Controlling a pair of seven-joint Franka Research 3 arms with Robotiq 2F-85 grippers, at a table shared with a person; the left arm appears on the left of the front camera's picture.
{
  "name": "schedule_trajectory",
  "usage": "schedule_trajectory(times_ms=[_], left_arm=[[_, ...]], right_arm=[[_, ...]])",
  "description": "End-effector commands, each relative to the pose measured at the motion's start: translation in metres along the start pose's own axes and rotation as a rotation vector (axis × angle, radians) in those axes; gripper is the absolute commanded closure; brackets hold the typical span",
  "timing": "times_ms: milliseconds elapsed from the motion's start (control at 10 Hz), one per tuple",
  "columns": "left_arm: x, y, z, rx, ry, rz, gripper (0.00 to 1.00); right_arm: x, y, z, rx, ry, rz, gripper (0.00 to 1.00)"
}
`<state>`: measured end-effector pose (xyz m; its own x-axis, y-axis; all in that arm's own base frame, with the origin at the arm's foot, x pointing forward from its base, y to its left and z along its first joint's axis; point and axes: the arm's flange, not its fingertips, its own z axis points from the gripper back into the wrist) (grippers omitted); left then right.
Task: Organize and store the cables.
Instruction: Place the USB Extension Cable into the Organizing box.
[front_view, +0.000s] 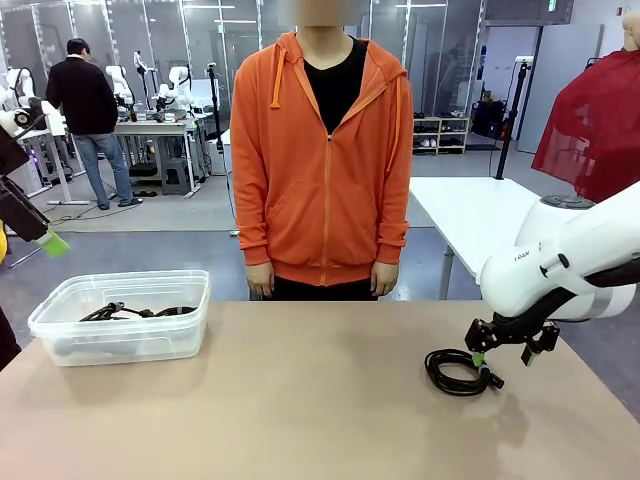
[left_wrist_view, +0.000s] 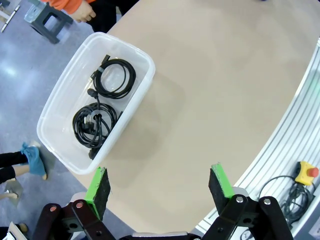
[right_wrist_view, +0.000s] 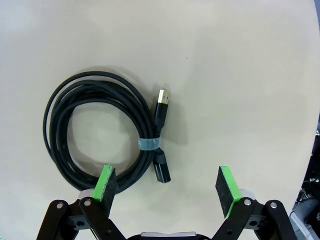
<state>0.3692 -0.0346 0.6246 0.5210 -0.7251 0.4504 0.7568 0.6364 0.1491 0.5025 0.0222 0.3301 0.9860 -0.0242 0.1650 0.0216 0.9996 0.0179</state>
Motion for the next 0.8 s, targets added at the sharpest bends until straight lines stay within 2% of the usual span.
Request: schedule_trajectory(times_ms=[0,500,600,700], left_arm=[[0.003,0.001,0.002,0.020,0.007,0.017,0.00],[0.003,0.001,0.002,0.020,0.007,0.017,0.00],[0.003,0.001,0.002,0.020,0.007,0.017,0.00],[0.003,0.001,0.002,0.020,0.007,0.017,0.00]], right_arm=[[0.008,0.009,-0.011,-0.011,-0.011,-0.049,0.00],[0.012,0.015,-0.034,-0.026,0.006,-0.046,0.00],[0.013,0.016,-0.035,-0.026,-0.004,-0.035,0.18],[0.014,0.017,-0.034,-0.041,-0.022,-0.006,0.58]])
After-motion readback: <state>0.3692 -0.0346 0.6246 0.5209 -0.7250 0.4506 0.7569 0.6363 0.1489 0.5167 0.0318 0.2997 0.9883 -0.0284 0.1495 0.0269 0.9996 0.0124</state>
